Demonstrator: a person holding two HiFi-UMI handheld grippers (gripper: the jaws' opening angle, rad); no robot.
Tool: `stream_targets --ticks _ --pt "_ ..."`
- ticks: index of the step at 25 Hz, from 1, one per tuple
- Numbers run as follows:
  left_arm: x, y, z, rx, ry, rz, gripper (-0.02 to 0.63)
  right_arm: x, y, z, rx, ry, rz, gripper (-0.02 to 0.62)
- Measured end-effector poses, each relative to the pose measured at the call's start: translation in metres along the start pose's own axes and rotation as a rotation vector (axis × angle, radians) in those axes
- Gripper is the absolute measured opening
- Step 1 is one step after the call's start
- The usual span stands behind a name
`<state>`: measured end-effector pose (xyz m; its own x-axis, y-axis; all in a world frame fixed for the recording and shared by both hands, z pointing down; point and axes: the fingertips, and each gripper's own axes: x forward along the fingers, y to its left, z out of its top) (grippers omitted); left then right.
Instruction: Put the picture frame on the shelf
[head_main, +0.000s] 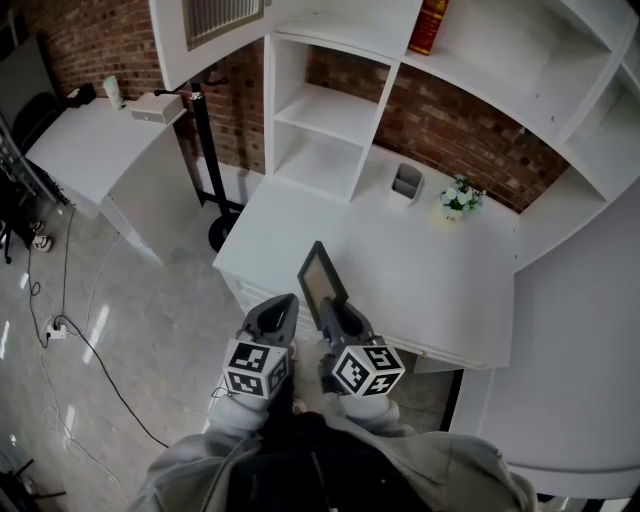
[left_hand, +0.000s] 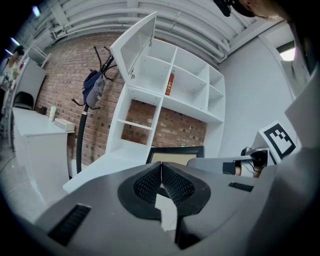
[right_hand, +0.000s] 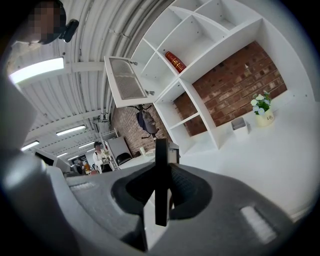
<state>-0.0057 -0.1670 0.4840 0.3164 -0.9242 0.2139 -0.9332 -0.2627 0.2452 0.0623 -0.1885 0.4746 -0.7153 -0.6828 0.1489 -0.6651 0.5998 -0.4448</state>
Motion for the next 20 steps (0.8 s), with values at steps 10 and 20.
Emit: stream_targets --ticks 10,20 --pt "0.061 0.042 0.029 -0.02 -0.001 0.006 0.005 0.068 -0.025 0.034 -0.006 0.006 0.006 0.057" --pt "0.117 0.068 0.051 -0.019 0.016 -0.03 0.005 0.117 -0.056 0.062 0.024 -0.001 -0.022 0.057"
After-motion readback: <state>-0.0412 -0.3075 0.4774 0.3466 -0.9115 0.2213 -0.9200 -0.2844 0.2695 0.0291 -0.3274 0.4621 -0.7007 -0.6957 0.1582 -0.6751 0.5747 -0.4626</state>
